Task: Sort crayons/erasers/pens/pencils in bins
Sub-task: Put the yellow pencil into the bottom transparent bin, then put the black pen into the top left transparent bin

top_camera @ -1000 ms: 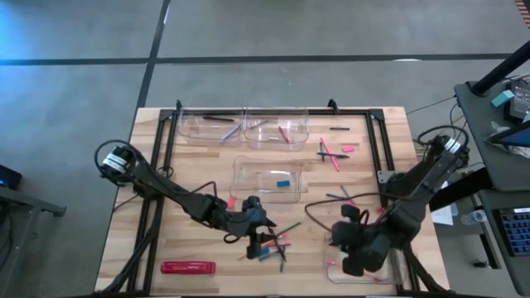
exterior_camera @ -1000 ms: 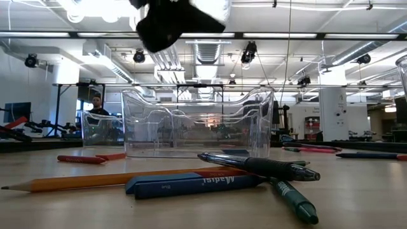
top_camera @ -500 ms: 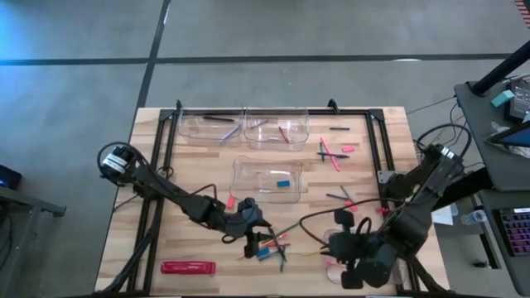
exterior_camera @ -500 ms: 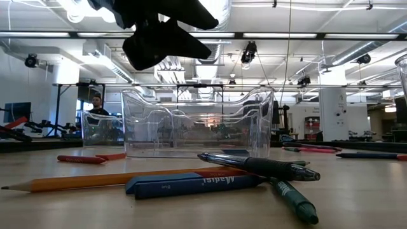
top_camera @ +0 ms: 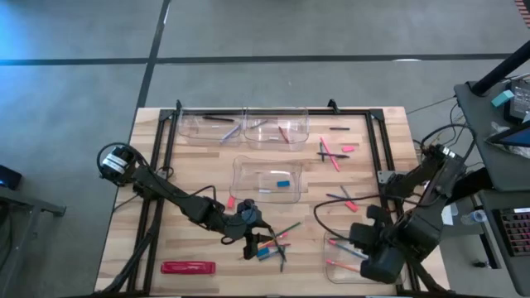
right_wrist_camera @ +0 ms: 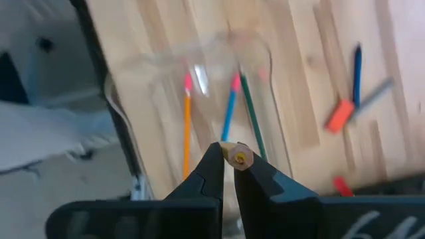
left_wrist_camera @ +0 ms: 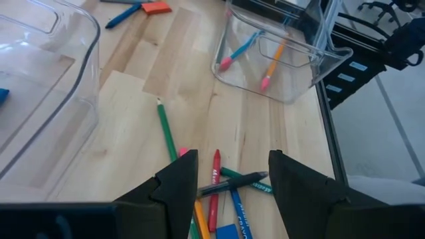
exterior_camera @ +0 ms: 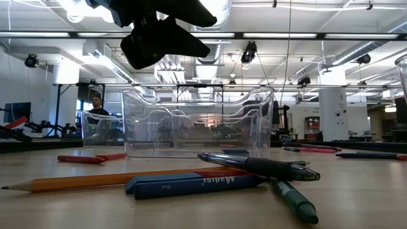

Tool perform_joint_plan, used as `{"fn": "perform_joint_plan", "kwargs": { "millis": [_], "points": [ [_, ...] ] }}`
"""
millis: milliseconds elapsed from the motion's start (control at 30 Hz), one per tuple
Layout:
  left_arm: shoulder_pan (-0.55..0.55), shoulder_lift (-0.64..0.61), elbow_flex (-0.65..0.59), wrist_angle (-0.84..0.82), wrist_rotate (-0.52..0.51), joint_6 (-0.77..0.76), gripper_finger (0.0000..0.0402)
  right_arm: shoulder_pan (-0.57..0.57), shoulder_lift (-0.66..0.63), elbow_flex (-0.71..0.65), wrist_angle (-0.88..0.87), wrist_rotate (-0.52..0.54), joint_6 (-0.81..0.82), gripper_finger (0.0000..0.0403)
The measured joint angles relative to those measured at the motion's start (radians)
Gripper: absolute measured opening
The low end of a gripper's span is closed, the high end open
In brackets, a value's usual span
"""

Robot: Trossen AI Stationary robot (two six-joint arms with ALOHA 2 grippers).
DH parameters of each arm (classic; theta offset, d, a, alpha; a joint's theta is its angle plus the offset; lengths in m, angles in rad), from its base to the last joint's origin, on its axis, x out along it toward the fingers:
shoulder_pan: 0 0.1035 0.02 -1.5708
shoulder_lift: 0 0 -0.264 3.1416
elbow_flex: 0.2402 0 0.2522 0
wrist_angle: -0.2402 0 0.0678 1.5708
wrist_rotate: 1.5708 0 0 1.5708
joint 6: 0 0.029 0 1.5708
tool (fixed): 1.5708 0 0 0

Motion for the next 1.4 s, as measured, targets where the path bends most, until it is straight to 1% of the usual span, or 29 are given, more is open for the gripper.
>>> {"fn": "perform_joint_plan", "kwargs": {
  "millis": [133,233,300,367,633,700,767,833,967,1133,1233,1300,1333,1400],
  "points": [
    [-0.001,0.0,0.0,0.004,-0.003,-0.001,0.0168,0.002,0.0,-0.088,-0.001,-0.087,0.024,0.0013],
    [-0.001,0.0,0.0,0.006,-0.003,-0.001,0.0168,0.002,0.0,-0.148,-0.002,-0.093,0.03,0.0015],
    [-0.001,0.0,0.0,0.007,-0.003,-0.001,0.0168,0.002,0.0,-0.18,-0.001,-0.093,0.03,0.0028],
    [-0.001,0.0,0.0,0.007,-0.004,0.0,0.0168,0.001,0.0,-0.209,0.002,-0.093,0.03,0.0049],
    [-0.001,0.0,0.0,0.007,-0.012,0.0,0.0168,0.001,0.0,-0.263,0.01,-0.081,0.02,0.0157],
    [-0.001,0.0,0.0,0.007,-0.013,0.0,0.0168,0.001,0.0,-0.266,0.021,-0.053,0.003,0.0177],
    [-0.001,0.0,0.0,0.007,-0.012,0.0,0.0168,0.009,0.0,-0.267,0.069,0.012,-0.028,0.019],
    [-0.001,0.0,0.0,0.007,-0.012,0.0,0.0168,0.024,-0.003,-0.267,0.151,0.109,-0.08,0.0198],
    [-0.001,0.0,-0.002,-0.003,-0.012,0.002,0.0168,0.063,-0.016,-0.264,0.359,0.324,-0.252,0.0199],
    [-0.001,0.0,0.013,-0.004,-0.012,0.008,0.0168,0.113,-0.053,-0.277,0.617,0.597,-0.515,0.0193],
    [-0.001,0.0,0.032,-0.029,-0.012,0.031,0.0168,0.163,-0.085,-0.307,0.782,0.808,-0.685,0.0192],
    [-0.001,0.0,0.042,-0.049,-0.012,0.04,0.0168,0.192,-0.108,-0.358,0.936,0.938,-0.812,0.0192],
    [-0.001,0.0,0.045,-0.057,-0.012,0.04,0.0168,0.202,-0.12,-0.395,1.025,0.969,-0.88,0.0192],
    [-0.001,0.0,0.047,-0.069,-0.012,0.045,0.0168,0.207,-0.147,-0.48,1.23,0.965,-1.005,0.0191]
  ]
}}
